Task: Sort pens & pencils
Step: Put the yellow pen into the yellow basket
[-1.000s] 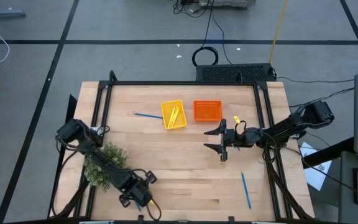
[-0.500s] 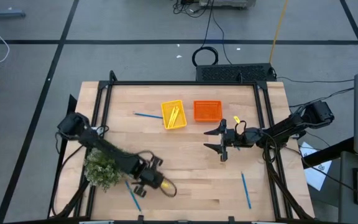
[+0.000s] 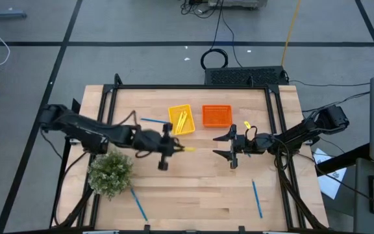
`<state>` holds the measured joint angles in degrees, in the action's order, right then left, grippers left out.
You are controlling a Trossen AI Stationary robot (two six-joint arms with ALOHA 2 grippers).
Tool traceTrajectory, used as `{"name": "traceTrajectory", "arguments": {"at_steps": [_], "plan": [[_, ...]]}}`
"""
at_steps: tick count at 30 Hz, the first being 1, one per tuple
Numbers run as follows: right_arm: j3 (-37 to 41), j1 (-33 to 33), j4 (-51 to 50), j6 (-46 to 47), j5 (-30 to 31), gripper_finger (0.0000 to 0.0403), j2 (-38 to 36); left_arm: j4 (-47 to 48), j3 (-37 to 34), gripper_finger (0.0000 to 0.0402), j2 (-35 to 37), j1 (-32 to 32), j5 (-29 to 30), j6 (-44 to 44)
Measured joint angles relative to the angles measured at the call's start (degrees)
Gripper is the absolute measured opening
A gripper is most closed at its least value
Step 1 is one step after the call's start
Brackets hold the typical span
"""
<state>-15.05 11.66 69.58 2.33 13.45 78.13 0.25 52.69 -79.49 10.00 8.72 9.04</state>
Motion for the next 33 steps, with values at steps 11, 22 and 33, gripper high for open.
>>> {"name": "traceTrajectory", "arguments": {"at_steps": [11, 22, 33], "plan": [[0.0, 0.0, -1.1, -2.0, 0.0, 0.0226, 0.0, -59.4, -31.1, 0.0021, -0.1, -5.9, -1.6, -10.1], [0.0, 0.0, -0.9, -1.7, 0.0, 0.0226, 0.0, -67.6, -34.9, 0.0021, 0.0, -3.9, 0.1, -11.1], [0.0, 0.0, -1.2, -1.9, 0.0, 0.0226, 0.0, -66.5, -34.5, 0.0021, 0.0, -3.9, 3.9, -11.9]]}}
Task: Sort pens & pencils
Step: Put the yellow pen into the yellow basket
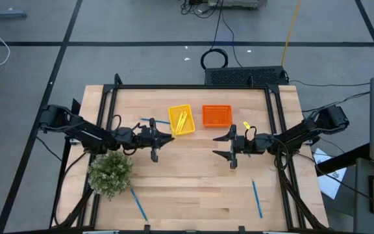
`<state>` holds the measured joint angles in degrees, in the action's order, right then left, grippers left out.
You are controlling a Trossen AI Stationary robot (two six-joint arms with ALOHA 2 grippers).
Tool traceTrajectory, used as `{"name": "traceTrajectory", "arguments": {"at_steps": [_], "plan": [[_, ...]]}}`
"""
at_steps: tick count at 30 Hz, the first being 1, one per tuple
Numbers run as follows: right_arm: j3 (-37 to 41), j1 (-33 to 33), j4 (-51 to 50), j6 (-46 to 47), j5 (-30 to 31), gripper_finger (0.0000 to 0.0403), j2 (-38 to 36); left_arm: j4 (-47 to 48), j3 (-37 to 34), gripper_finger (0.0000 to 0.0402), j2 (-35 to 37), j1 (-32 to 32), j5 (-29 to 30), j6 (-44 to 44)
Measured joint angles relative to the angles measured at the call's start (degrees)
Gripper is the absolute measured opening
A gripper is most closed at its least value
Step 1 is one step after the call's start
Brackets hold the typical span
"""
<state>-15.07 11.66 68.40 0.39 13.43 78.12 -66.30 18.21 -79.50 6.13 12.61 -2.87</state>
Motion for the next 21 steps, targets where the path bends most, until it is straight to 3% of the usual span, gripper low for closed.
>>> {"name": "traceTrajectory", "arguments": {"at_steps": [3, 9, 11, 15, 21], "plan": [[0.0, 0.0, 0.3, 0.0, 0.0, 0.0226, 0.0, 7.6, 3.0, 0.0021, 0.0, 0.0, 5.6, -1.9], [0.0, 0.0, 0.4, 0.0, 0.0, 0.0226, 0.0, 38.6, 17.0, 0.0021, -1.9, -1.6, 19.1, -9.3], [0.0, 0.0, 0.3, 0.0, 0.0, 0.0226, 0.0, 45.2, 20.6, 0.0021, -3.3, -3.0, 23.0, -10.9], [0.0, 0.0, 0.3, 0.5, 0.0, 0.0226, 0.0, 48.3, 25.1, 0.0021, -7.7, -6.4, 22.8, -14.0], [0.0, 0.0, -0.3, 0.5, 0.0, 0.0226, 0.0, 51.7, 26.0, 0.0021, -14.6, -9.3, 20.5, -20.8]]}}
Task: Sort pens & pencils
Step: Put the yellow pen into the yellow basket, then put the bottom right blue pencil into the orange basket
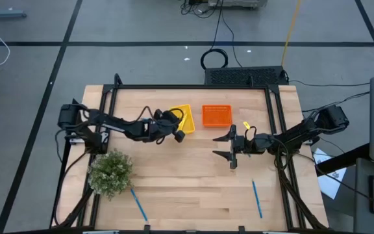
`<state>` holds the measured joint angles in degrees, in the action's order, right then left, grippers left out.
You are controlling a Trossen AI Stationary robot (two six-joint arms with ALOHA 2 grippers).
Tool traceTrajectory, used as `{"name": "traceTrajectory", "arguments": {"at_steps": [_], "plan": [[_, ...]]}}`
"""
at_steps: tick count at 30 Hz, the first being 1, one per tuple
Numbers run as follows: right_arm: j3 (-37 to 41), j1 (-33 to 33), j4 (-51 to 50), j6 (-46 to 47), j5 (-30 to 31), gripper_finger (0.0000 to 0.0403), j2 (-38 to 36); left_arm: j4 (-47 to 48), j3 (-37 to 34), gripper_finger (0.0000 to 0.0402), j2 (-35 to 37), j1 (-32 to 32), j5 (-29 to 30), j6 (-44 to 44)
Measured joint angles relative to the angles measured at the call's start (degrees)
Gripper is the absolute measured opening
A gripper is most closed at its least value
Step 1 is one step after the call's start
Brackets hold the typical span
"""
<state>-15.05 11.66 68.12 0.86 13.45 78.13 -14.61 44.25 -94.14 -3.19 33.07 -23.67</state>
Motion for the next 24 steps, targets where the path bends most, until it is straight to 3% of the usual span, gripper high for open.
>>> {"name": "traceTrajectory", "arguments": {"at_steps": [7, 16, 24], "plan": [[0.0, 0.0, 0.2, 0.0, 0.0, 0.0226, 0.0, -0.6, 0.0, 0.0022, -2.4, -1.0, -0.2, -0.9], [0.0, 0.0, 0.2, 0.2, 0.0, 0.0226, 0.0, -0.5, 0.0, 0.0107, -2.3, -0.7, -3.1, -0.7], [0.0, 0.0, 0.1, 0.2, 0.0, 0.0226, 0.0, -0.1, 0.0, 0.0131, -1.7, -0.7, -3.9, 1.3]]}}
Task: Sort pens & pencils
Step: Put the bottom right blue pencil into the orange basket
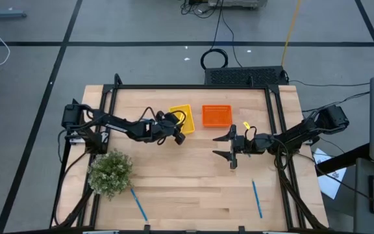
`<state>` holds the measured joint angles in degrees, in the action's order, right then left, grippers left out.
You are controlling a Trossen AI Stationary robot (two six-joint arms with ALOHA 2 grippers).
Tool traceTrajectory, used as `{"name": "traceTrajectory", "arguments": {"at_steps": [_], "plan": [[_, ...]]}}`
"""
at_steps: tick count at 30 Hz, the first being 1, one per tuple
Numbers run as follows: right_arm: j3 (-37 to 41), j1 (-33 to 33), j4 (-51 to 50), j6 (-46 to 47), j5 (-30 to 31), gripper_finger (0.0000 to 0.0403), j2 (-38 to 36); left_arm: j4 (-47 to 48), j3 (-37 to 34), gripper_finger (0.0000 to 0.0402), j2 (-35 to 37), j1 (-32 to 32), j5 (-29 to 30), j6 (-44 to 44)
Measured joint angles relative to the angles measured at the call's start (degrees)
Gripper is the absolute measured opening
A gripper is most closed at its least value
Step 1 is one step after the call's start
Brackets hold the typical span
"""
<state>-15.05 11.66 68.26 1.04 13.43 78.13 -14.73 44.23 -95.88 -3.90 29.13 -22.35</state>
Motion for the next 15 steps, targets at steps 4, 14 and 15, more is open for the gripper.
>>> {"name": "traceTrajectory", "arguments": {"at_steps": [4, 14, 15], "plan": [[0.0, 0.0, -0.3, 0.0, 0.0, 0.0226, 0.0, 0.2, 0.0, 0.0132, 5.8, 0.4, -4.1, 1.6], [0.0, 0.1, -0.8, 0.7, 0.0, 0.0226, 0.0, -9.4, -6.3, 0.0133, 22.2, 11.5, -7.6, 12.2], [0.0, 0.1, -0.8, 0.7, 0.0, 0.0226, 0.0, -12.7, -7.9, 0.0133, 23.1, 12.9, -7.7, 13.5]]}}
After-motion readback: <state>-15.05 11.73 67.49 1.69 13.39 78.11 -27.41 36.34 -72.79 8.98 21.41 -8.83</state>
